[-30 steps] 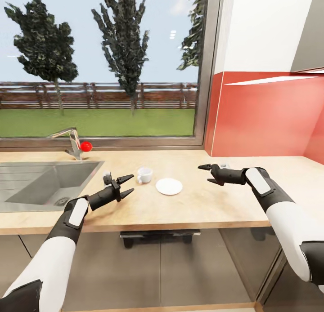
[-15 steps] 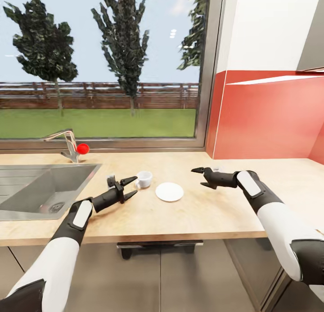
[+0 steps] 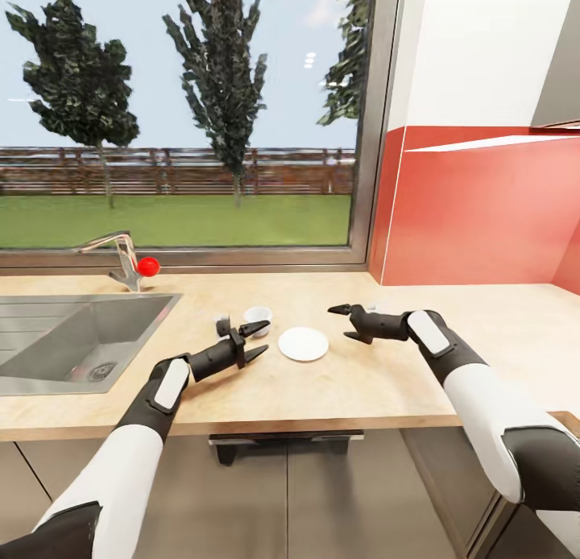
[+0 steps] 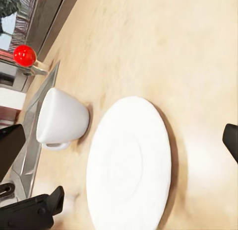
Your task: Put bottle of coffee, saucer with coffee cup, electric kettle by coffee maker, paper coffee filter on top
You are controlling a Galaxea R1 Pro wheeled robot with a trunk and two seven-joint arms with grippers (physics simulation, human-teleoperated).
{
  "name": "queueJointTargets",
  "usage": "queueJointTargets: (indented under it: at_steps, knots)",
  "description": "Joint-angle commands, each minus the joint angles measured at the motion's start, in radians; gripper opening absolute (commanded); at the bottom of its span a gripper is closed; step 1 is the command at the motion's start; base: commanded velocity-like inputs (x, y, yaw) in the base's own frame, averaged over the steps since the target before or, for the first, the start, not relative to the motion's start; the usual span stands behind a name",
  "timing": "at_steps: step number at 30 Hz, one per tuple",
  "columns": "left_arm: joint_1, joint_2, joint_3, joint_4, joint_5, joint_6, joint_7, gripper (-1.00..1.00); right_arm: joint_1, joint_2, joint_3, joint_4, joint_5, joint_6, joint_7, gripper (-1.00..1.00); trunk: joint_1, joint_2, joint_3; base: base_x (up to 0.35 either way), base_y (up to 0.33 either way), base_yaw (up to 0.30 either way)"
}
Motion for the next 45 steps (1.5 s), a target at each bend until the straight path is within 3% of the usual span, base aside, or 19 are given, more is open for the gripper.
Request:
queueJointTargets:
  at_steps: [1,23,29,42,45]
  knots:
    - [-0.001,-0.002,0.004,0.000,-0.005,0.004,-0.004,1.00,-0.001,0.000,0.005,0.007,0.008,0.000,0.011,1.00,0.000,-0.001,-0.001,0.000,0.000,0.000]
    - [-0.001,-0.002,-0.004,0.000,-0.005,-0.016,0.005,1.00,-0.001,0.053,0.004,0.038,0.008,-0.002,0.010,1.00,0.000,-0.001,-0.001,0.000,0.000,0.000]
    - [-0.001,-0.006,-0.008,-0.007,-0.005,-0.016,0.084,1.00,-0.001,0.062,0.004,0.038,0.010,-0.003,0.010,1.00,0.000,-0.001,-0.001,0.000,0.000,0.000]
    - [-0.001,-0.013,-0.007,-0.009,-0.004,-0.016,0.167,1.00,-0.001,0.069,0.003,0.038,0.011,-0.003,0.009,1.00,0.000,-0.001,-0.001,0.000,0.000,0.000]
    - [-0.001,-0.031,-0.007,-0.011,-0.003,-0.016,0.194,1.00,-0.001,0.070,0.004,0.038,0.010,-0.003,0.009,1.00,0.000,-0.001,-0.001,0.000,0.000,0.000]
